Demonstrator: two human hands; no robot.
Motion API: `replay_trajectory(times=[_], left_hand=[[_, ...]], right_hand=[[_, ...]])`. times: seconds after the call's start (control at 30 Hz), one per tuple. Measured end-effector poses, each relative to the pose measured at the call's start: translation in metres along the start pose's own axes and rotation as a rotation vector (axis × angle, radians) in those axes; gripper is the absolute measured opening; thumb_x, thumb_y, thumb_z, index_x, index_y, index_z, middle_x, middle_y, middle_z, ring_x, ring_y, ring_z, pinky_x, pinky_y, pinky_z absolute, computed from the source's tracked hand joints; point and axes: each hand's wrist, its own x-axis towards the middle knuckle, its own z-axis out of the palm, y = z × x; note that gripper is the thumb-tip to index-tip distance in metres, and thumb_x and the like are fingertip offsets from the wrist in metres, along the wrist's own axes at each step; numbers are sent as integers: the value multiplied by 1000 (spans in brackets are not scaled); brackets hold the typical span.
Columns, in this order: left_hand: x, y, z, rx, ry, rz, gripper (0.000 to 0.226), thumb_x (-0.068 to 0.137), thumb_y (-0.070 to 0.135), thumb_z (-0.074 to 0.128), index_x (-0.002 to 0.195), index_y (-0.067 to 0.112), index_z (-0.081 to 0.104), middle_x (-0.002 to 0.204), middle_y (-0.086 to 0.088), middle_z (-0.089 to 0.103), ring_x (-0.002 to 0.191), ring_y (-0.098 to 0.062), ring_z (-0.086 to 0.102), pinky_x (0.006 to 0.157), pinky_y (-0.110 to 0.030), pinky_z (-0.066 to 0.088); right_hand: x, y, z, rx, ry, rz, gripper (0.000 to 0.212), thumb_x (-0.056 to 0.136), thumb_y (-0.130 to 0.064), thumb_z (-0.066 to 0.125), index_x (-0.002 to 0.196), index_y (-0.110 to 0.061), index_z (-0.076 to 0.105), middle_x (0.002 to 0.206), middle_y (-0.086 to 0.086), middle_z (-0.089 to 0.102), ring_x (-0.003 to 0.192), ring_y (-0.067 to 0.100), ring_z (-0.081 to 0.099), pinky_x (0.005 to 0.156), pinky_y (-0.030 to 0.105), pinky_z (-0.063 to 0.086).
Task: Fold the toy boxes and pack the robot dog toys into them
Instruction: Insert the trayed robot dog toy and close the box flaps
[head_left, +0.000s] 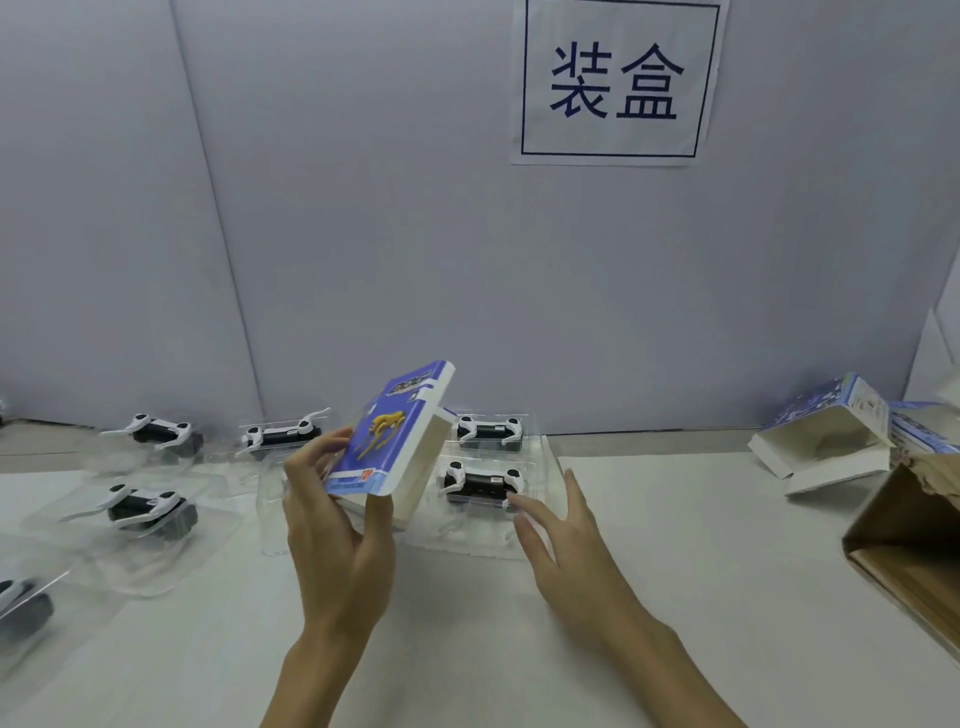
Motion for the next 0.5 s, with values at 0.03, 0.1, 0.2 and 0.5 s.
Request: replay_trajectory(times=[0.03,0.1,0.2,0.5], left_hand=[[0,0,1,-18,-3,15,42,90,28,53,125,48,43,131,8,61,126,-26,57,96,-47,48],[-1,-2,2,-38,-2,58,47,88,9,49,127,35,51,129,4,62,124,-29,56,97,-39,45],[0,-3,4,-84,-11,56,55,78,-8,41,121,21,60,120,6,66,116,-22,62,95,-27,47],[-12,3,16,-8,-158,10,42,88,7,48,121,31,63,124,9,67,112,-20,59,79,-19,40]], right_hand=[[1,2,3,54,-21,51,31,106,-57,36,130,-52,53,167,-1,22,156,11,18,116,30,33],[6,4,4,104,91,115,26,104,-59,37,105,-40,54,129,-8,56,128,16,54,90,26,41],[13,8,-7,49,325,238,32,102,-44,57,80,-22,56,88,-5,61,85,22,59,73,33,37],[12,13,-42,544,105,362,60,85,-15,73,135,-35,46,122,0,60,99,15,67,72,27,50]])
